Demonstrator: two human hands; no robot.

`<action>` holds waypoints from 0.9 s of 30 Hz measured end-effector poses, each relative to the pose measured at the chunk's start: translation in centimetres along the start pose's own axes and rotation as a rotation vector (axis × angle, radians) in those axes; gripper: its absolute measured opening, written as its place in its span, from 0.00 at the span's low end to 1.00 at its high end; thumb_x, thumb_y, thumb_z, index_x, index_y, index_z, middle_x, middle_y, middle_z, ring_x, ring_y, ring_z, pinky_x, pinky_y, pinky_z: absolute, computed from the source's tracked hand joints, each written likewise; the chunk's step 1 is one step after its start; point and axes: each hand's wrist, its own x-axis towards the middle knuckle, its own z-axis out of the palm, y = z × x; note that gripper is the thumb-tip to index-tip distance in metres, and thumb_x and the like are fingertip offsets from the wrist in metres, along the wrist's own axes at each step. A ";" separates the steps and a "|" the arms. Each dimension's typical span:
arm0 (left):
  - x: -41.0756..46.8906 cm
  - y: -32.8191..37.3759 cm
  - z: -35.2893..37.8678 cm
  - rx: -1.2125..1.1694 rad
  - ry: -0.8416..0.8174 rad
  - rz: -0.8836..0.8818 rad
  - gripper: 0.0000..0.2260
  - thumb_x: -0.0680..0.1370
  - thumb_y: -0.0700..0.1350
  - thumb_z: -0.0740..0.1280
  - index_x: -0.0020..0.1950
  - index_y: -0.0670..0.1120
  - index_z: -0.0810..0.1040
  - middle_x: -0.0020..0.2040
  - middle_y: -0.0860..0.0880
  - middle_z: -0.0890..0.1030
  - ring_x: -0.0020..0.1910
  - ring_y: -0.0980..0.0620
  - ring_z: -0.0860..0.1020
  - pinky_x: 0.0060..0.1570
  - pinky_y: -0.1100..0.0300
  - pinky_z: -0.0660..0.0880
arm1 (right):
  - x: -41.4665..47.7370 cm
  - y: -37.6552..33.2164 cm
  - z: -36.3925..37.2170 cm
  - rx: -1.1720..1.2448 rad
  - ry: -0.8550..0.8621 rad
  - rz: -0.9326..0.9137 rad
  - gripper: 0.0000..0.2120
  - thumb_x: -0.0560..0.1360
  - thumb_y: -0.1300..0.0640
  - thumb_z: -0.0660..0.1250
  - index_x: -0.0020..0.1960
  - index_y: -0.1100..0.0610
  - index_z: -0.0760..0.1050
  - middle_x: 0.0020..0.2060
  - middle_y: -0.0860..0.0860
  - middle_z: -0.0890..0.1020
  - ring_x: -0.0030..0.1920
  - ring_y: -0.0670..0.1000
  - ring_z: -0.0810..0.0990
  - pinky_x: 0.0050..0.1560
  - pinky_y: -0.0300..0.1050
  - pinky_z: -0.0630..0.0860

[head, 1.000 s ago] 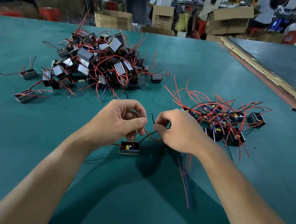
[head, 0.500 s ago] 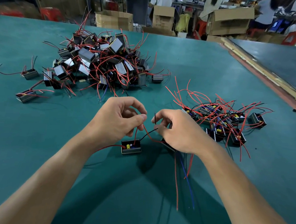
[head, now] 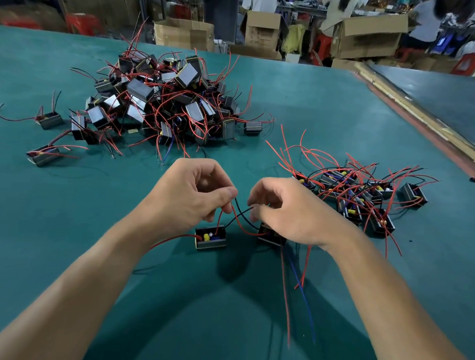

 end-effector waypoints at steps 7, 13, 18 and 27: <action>-0.2 0.3 -0.1 -0.058 -0.077 -0.019 0.05 0.76 0.36 0.70 0.42 0.38 0.77 0.32 0.43 0.83 0.24 0.51 0.72 0.27 0.62 0.72 | -0.2 0.1 0.4 -0.144 -0.079 -0.011 0.05 0.71 0.50 0.75 0.45 0.43 0.81 0.36 0.40 0.82 0.33 0.39 0.76 0.36 0.31 0.68; -0.1 0.3 0.0 -0.055 -0.048 -0.015 0.04 0.76 0.36 0.71 0.43 0.38 0.77 0.31 0.43 0.83 0.23 0.52 0.72 0.26 0.63 0.72 | -0.1 0.1 0.4 -0.228 -0.018 -0.006 0.07 0.72 0.53 0.74 0.38 0.43 0.79 0.38 0.41 0.84 0.36 0.38 0.79 0.38 0.32 0.69; -0.1 0.2 -0.1 -0.025 -0.074 -0.004 0.05 0.75 0.37 0.72 0.40 0.40 0.79 0.31 0.44 0.83 0.24 0.51 0.73 0.26 0.63 0.73 | 0.1 0.4 0.5 -0.233 0.061 -0.008 0.10 0.73 0.56 0.72 0.37 0.45 0.75 0.33 0.40 0.80 0.33 0.37 0.75 0.38 0.35 0.69; 0.2 -0.2 0.1 -0.137 -0.223 -0.290 0.06 0.83 0.43 0.61 0.52 0.42 0.75 0.34 0.43 0.84 0.23 0.49 0.77 0.24 0.64 0.73 | 0.5 1.2 0.6 -0.154 0.096 -0.025 0.08 0.74 0.60 0.68 0.44 0.47 0.74 0.35 0.43 0.79 0.30 0.40 0.73 0.38 0.44 0.73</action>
